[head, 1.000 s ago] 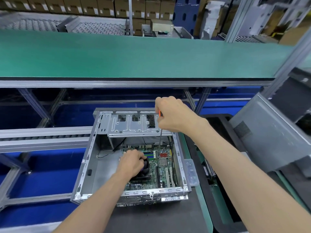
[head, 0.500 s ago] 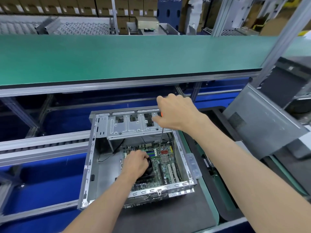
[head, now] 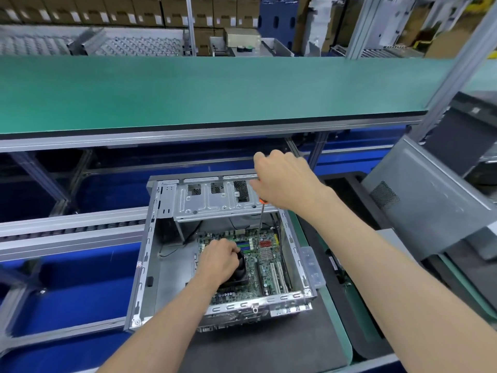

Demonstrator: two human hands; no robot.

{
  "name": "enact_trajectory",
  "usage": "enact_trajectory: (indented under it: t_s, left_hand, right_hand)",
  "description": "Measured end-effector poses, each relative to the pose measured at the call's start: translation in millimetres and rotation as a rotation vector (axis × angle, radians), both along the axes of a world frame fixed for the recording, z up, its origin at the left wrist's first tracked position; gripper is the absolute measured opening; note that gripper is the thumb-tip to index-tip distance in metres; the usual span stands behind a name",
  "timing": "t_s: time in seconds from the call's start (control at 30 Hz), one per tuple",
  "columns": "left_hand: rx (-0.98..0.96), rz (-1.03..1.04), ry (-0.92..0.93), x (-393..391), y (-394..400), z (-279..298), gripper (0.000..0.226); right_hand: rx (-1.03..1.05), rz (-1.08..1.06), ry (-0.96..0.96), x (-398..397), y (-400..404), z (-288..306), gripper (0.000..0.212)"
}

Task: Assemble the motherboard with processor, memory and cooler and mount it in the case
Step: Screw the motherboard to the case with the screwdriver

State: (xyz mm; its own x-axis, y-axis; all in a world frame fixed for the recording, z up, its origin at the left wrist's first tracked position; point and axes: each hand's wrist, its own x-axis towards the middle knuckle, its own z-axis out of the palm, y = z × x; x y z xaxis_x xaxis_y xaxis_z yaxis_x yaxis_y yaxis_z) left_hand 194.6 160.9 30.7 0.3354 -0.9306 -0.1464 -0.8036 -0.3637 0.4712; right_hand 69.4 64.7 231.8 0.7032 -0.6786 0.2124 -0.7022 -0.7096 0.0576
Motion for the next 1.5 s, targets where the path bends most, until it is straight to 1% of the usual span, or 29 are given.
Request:
enact_trajectory:
  t_s: [0.03,0.1,0.17,0.2,0.23,0.3,0.37,0.4,0.43,0.53,0.57,0.6,0.63,0.7,0.73,0.77,0.83,0.87,0.93,1.0,1.07,1.13,1.17,1.23,1.3,1.33,1.4,1.47,1.5]
  left_hand:
    - [-0.001,0.002,0.001,0.8,-0.8,-0.6,0.035]
    - [0.002,0.003,0.007,0.5,-1.1,-1.3,0.036]
    - [0.002,0.003,0.012,0.0,-0.1,-1.5,0.036]
    - [-0.001,0.004,0.015,0.1,-0.2,-1.7,0.037]
    - [-0.004,0.004,0.015,0.4,-0.3,-1.9,0.037]
    - [-0.009,0.004,0.013,0.3,-0.8,-2.4,0.037]
    - [-0.010,0.005,0.010,-0.3,-0.9,-2.6,0.037]
    - [-0.009,0.004,0.009,-0.6,-0.6,-2.5,0.037]
    - [-0.010,0.005,0.010,-0.6,-0.5,-2.5,0.037]
    - [-0.016,0.006,0.014,0.1,-0.7,-3.4,0.037]
    - [-0.018,0.005,0.014,-0.3,-0.6,-3.3,0.037]
    - [-0.019,0.005,0.012,-0.8,-0.4,-2.9,0.037]
    - [-0.021,0.008,0.009,-1.0,-0.4,-2.6,0.037]
    - [-0.023,0.011,0.008,-0.3,-0.6,-3.3,0.037]
    - [-0.022,0.012,0.013,-0.4,-0.7,-3.7,0.036]
    - [-0.021,0.013,0.018,-0.6,-0.6,-3.7,0.036]
    - [-0.025,0.017,0.025,-0.9,-0.6,-3.5,0.036]
    - [-0.029,0.021,0.026,-1.3,-0.7,-3.3,0.035]
    - [-0.032,0.022,0.024,-1.6,-0.6,-2.3,0.035]
    - [-0.029,0.021,0.025,-1.3,-0.3,-1.8,0.035]
    - [-0.026,0.018,0.027,-0.6,-0.2,-1.4,0.035]
    - [-0.021,0.023,0.032,-1.2,-0.2,-1.2,0.036]
    - [-0.015,0.026,0.036,-1.4,0.1,-0.4,0.036]
    - [-0.004,0.026,0.040,-1.1,0.3,-0.1,0.037]
    - [0.004,0.020,0.043,-0.7,0.2,-0.2,0.037]
    - [0.004,0.017,0.042,-0.7,0.1,0.3,0.037]
    - [-0.001,0.016,0.037,-0.6,-0.1,0.6,0.036]
    - [-0.001,0.013,0.033,-0.7,0.4,0.5,0.036]
    - [-0.001,0.011,0.030,-1.0,0.6,0.5,0.036]
  right_hand:
    - [-0.070,-0.034,0.040,-0.1,-0.7,-0.2,0.026]
    - [-0.051,-0.024,0.036,-1.8,-2.9,1.1,0.031]
    - [0.135,0.062,-0.025,-3.6,-4.8,4.3,0.024]
    - [0.217,0.092,-0.042,-4.2,-5.1,5.8,0.026]
    - [0.246,0.104,-0.049,-4.3,-4.1,6.3,0.025]
    - [0.116,0.061,-0.023,-3.0,-2.1,3.2,0.014]
    - [-0.046,-0.010,0.042,-1.9,-1.1,1.9,0.024]
    - [-0.053,-0.011,0.046,-2.1,-1.2,2.1,0.028]
    - [-0.016,0.011,0.034,-2.5,-0.9,3.4,0.027]
    - [0.238,0.094,-0.020,-4.7,-2.5,8.3,0.027]
    - [0.261,0.092,-0.025,-4.2,-2.2,8.8,0.024]
    - [0.224,0.072,-0.021,-3.1,-1.7,7.8,0.018]
    - [0.142,0.036,-0.001,-1.7,-0.4,6.2,0.017]
    - [-0.011,-0.036,0.053,-0.1,-0.1,3.5,0.032]
    - [-0.025,-0.041,0.051,-0.1,-0.4,3.4,0.036]
    - [0.002,-0.019,0.035,-0.3,-0.1,4.7,0.035]
    - [0.165,0.058,-0.006,-1.7,-1.1,8.0,0.026]
    - [0.246,0.087,-0.017,-2.7,-1.9,9.7,0.026]
    - [0.302,0.092,-0.033,-2.8,-1.2,11.0,0.024]
    - [0.177,0.046,-0.004,0.0,0.0,9.1,0.016]
    - [0.015,-0.030,0.062,1.3,-0.5,6.2,0.029]
    - [-0.024,-0.058,0.065,0.2,-1.3,5.7,0.042]
    - [0.010,-0.036,0.042,-0.3,-1.1,7.1,0.038]
    - [0.163,0.055,-0.008,-2.8,-2.8,9.4,0.022]
    - [0.301,0.118,-0.030,-4.5,-4.2,10.5,0.027]
    - [0.307,0.119,-0.038,-4.3,-4.5,10.0,0.024]
    - [0.165,0.065,-0.008,-2.0,-2.8,6.6,0.016]
    - [-0.039,-0.021,0.074,-1.3,-3.0,2.2,0.031]
    - [-0.090,-0.043,0.092,-1.5,-3.0,2.1,0.038]
